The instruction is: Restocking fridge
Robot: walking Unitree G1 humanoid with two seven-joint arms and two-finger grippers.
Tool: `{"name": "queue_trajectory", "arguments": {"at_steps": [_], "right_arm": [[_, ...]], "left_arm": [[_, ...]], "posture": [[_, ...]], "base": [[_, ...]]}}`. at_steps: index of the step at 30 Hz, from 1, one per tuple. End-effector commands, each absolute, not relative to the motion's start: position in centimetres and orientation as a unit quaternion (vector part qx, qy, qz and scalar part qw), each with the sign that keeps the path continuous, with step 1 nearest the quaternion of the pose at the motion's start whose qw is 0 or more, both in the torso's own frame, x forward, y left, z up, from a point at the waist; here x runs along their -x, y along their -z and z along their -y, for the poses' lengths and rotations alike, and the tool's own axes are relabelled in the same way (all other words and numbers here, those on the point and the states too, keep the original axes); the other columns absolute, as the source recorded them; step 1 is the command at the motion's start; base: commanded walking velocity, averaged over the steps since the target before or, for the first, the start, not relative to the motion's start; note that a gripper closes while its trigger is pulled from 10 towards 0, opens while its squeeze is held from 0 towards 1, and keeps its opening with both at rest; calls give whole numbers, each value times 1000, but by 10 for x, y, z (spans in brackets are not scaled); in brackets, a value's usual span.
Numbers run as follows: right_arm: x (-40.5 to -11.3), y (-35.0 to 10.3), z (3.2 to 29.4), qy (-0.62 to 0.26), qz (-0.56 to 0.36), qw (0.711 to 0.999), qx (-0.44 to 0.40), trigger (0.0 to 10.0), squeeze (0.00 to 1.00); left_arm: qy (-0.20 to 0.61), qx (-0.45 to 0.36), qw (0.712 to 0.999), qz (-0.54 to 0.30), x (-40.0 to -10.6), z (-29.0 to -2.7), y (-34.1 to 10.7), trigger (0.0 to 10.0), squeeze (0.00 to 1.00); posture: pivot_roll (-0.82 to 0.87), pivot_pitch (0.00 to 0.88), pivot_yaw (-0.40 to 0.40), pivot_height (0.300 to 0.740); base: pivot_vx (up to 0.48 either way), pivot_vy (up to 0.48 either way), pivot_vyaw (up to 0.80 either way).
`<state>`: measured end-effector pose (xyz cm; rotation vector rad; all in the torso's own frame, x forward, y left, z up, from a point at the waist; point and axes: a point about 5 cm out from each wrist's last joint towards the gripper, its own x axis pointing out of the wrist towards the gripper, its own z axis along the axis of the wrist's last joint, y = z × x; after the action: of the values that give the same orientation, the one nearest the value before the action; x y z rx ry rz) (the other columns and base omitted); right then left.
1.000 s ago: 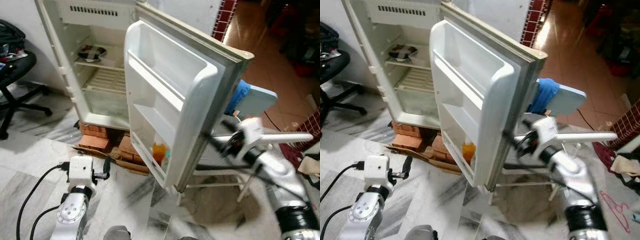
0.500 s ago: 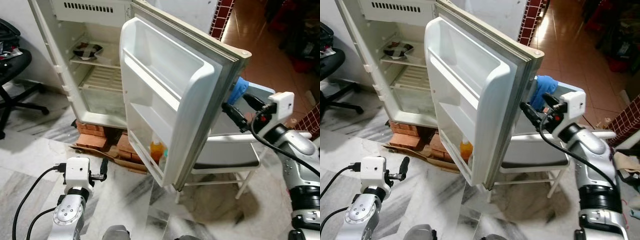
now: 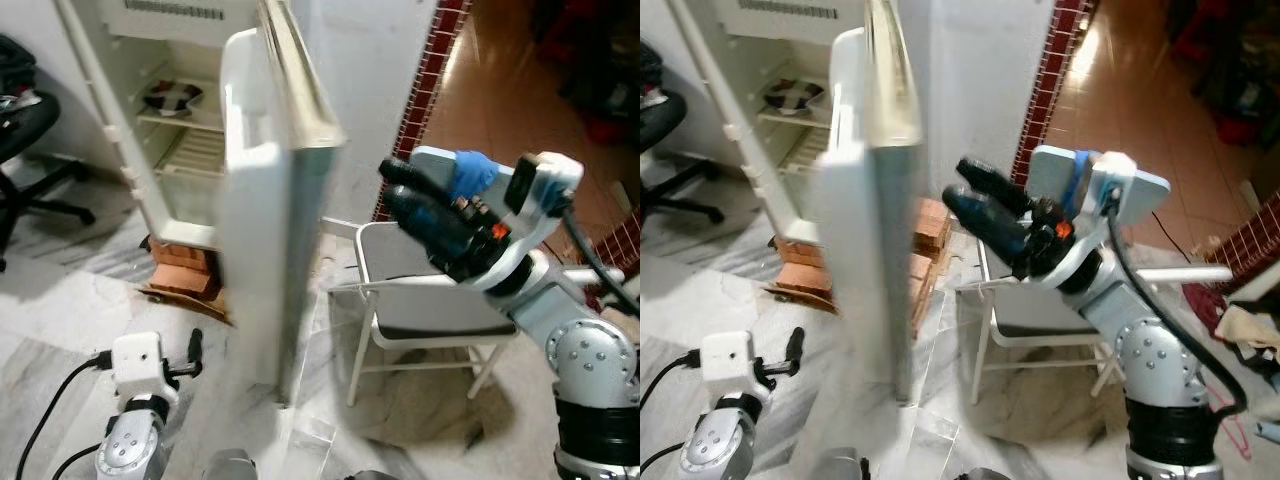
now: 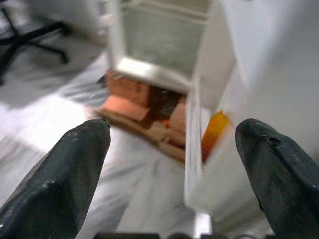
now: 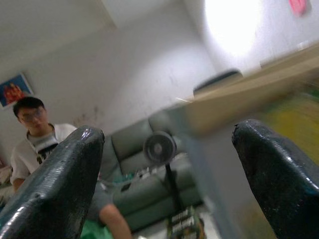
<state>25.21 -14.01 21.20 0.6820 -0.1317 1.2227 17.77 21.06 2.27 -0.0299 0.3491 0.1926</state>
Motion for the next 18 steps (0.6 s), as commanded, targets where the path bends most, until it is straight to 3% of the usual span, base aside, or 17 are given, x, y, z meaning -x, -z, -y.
{"name": "queue_trajectory", "arguments": {"at_steps": [1,2,7,9,11,12,15,18], "right_arm": [[-257,-203,147,-537,38,779,-322,10000,0],[-261,-193,152,-511,15,796,-325,10000,0],[-270,-171,159,-461,-18,827,-323,10000,0],[-279,-153,163,-411,-42,863,-290,10000,0],[-282,-146,164,-389,-49,880,-269,10000,0],[-290,-134,170,-327,-51,919,-214,10000,0],[-298,-125,180,-230,-33,966,-113,10000,0],[-297,-124,181,-179,-16,977,-114,10000,0]], "left_arm": [[-117,24,979,-167,-177,-213,-25,10000,0],[-124,28,978,-167,-176,-214,-25,10000,0],[-139,31,976,-163,-172,-215,-26,10000,0],[-144,32,976,-161,-172,-217,-27,10000,0],[-144,31,976,-160,-173,-218,-27,10000,0],[-131,10,980,-151,-178,-219,-30,10000,0],[-100,-26,986,-133,-190,-218,-37,10000,0],[-85,-41,988,-120,-203,-218,-44,10000,0]], "posture": [[165,0,-94,740],[170,0,-97,740],[178,0,-105,740],[180,0,-106,740],[180,0,-106,740],[175,0,-105,740],[171,1,-107,740],[166,3,-107,740]], "base": [[0,0,0],[0,0,0],[0,0,0],[0,0,0],[0,0,0],[0,0,0],[0,0,0],[0,0,0]]}}
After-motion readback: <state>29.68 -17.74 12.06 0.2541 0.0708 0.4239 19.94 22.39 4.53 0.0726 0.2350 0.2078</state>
